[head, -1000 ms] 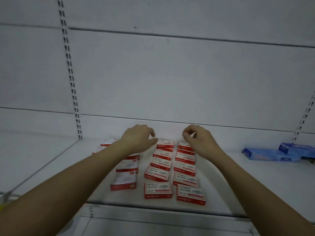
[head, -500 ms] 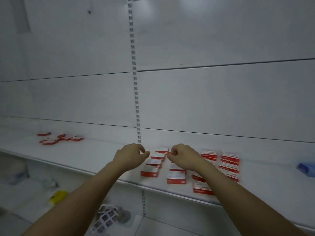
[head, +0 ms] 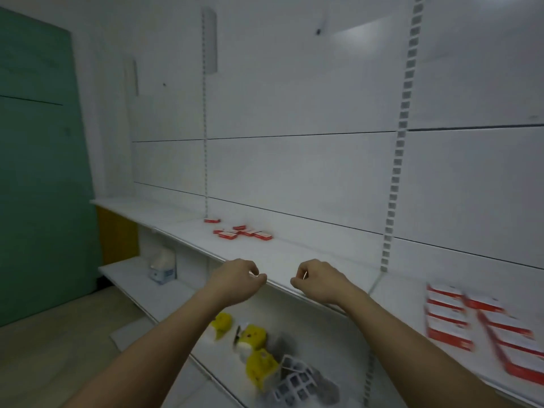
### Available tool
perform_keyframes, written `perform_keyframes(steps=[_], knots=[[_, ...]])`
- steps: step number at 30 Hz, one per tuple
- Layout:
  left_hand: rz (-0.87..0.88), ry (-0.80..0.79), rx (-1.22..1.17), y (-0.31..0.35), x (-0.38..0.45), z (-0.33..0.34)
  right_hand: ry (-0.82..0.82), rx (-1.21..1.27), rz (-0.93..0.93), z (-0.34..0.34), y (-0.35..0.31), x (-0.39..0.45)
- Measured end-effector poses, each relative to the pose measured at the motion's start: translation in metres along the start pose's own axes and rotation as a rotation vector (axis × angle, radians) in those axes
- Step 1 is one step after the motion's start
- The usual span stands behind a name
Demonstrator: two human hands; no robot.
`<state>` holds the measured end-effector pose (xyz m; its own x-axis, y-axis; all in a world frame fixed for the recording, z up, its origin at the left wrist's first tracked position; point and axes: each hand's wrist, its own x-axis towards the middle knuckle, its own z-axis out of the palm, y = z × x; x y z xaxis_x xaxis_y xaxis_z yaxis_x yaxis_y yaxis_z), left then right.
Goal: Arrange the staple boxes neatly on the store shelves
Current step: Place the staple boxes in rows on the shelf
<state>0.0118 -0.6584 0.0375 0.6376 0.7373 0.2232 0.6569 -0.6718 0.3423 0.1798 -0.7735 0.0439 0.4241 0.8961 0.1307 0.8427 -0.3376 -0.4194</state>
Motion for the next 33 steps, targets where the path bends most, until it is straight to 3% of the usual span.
perform_keyframes(steps=[6, 13, 21, 33], knots=[[-0.071, 0.001, -0.006, -0.122, 0.021, -0.038, -0.032, -0.017, -0.063, 0.051, -0.095, 0.068], [-0.099, 0.033, -0.027, -0.212, 0.06, -0.064, -0.02, -0.076, -0.07, 0.075, -0.155, 0.14], [-0.088, 0.029, -0.03, -0.282, 0.132, -0.057, -0.025, -0.039, -0.05, 0.119, -0.179, 0.241], [-0.027, -0.028, 0.065, -0.378, 0.315, -0.061, 0.007, 0.142, -0.011, 0.184, -0.195, 0.443]])
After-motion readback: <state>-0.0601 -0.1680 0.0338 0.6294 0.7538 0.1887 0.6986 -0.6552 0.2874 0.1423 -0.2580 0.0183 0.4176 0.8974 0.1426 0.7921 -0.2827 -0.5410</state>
